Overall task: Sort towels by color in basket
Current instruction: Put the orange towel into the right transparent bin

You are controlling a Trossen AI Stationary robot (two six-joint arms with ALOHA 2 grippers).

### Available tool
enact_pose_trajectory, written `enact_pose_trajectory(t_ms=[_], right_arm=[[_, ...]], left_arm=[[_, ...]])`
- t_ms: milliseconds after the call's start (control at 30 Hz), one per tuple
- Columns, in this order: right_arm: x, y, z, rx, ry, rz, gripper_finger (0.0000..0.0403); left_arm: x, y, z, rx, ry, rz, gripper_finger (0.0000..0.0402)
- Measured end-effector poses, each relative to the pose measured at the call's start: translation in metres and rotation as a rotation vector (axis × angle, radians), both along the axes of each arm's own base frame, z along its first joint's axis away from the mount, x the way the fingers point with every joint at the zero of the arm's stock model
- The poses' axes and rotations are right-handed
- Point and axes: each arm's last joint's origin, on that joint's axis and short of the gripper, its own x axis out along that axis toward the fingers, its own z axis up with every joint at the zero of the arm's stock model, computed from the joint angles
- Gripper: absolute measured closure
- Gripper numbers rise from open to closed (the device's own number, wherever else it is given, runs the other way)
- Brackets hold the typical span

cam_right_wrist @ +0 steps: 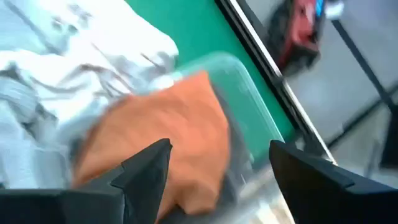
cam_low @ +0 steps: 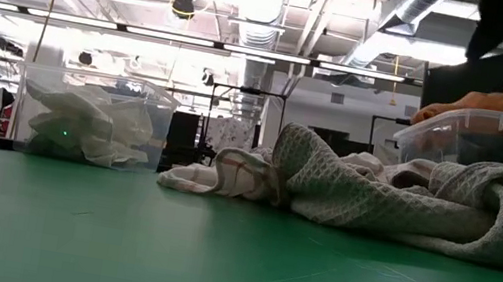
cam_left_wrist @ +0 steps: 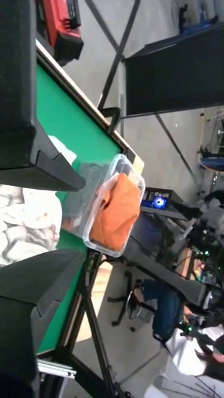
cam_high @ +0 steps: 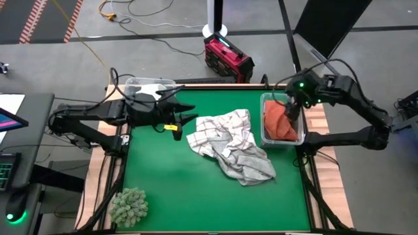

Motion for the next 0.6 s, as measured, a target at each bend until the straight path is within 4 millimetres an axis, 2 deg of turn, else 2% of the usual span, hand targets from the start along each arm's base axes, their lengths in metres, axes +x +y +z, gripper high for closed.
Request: enact_pose_trajectory(t_ms=[100,167,333,467,533,600], right_arm=[[0.011,-0.002,-0.006,-0.014,-0.02,0.058,0.01],[0.021,-0.006,-0.021,0.005,0.015,0.07,0.0101],[0.041,-0.021,-0.086,0.08,0.182,0.086,0.0101],[0.038,-0.03,-0.146,0.127,0.303,0.125,0.0101],[0.033,-0.033,-0.166,0.162,0.339,0.125,0.0101],[0.027,-0.036,-0.174,0.189,0.355,0.109,0.0101]], left_arm=[[0.0,-0.003,0.001,0.005,-0.012,0.012,0.0248],[0.0,-0.006,0.003,0.012,-0.025,0.012,0.0248],[-0.003,-0.014,0.005,0.018,-0.033,-0.02,0.0248],[-0.008,-0.021,0.007,0.016,-0.042,-0.051,0.0248],[-0.01,-0.023,0.008,0.018,-0.049,-0.049,0.0248],[-0.012,-0.024,0.009,0.018,-0.046,-0.048,0.0249]])
